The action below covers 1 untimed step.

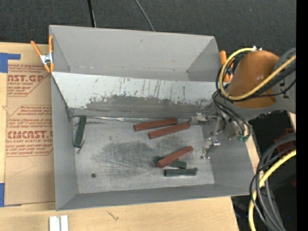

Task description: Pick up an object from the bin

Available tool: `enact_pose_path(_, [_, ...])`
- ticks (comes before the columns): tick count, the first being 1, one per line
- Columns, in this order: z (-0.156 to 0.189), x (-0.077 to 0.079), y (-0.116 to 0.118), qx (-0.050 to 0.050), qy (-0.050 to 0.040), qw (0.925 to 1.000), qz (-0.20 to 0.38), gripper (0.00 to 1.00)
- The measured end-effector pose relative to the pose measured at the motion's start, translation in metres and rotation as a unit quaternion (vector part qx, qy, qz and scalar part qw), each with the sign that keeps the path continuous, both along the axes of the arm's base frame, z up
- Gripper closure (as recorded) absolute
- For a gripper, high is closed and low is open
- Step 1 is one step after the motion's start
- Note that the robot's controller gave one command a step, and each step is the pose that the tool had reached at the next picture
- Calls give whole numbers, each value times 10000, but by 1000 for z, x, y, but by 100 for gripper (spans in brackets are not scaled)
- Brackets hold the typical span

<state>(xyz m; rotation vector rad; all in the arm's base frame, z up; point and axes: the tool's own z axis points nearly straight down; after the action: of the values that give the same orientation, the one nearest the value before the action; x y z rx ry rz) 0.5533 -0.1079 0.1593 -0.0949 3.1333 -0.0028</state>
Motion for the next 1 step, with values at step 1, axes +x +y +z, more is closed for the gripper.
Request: enact_pose_path(1, [-83,-26,17,1,7,9999,133,100])
